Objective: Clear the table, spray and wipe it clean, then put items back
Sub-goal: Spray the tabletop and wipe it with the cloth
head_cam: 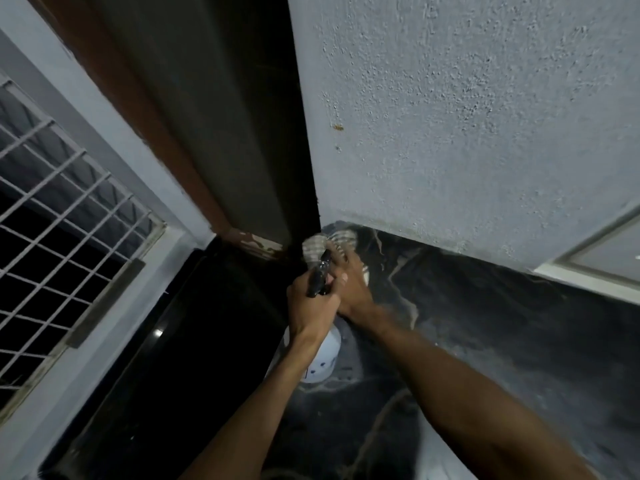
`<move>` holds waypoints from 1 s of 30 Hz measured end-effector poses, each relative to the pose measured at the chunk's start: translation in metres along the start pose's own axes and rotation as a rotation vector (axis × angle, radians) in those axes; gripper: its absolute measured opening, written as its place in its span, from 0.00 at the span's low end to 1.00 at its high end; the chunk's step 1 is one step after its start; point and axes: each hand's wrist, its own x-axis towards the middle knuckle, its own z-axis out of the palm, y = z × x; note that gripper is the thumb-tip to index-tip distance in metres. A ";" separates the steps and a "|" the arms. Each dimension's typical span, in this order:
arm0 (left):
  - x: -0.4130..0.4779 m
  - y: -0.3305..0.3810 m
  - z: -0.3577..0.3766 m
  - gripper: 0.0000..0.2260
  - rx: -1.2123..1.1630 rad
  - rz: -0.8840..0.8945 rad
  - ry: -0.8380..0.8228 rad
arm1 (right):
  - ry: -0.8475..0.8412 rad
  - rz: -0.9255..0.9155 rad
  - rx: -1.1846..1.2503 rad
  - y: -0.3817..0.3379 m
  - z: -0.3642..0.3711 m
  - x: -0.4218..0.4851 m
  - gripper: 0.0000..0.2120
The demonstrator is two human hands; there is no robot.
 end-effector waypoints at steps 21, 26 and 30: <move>-0.267 0.095 0.231 0.17 -0.016 0.161 -0.301 | 0.205 0.579 -0.108 0.238 -0.129 -0.392 0.23; -0.334 0.120 0.315 0.17 0.039 0.207 -0.388 | 0.439 0.400 -0.115 0.300 -0.171 -0.478 0.19; -0.377 0.130 0.365 0.19 0.092 0.216 -0.448 | 0.469 0.746 -0.064 0.359 -0.197 -0.533 0.19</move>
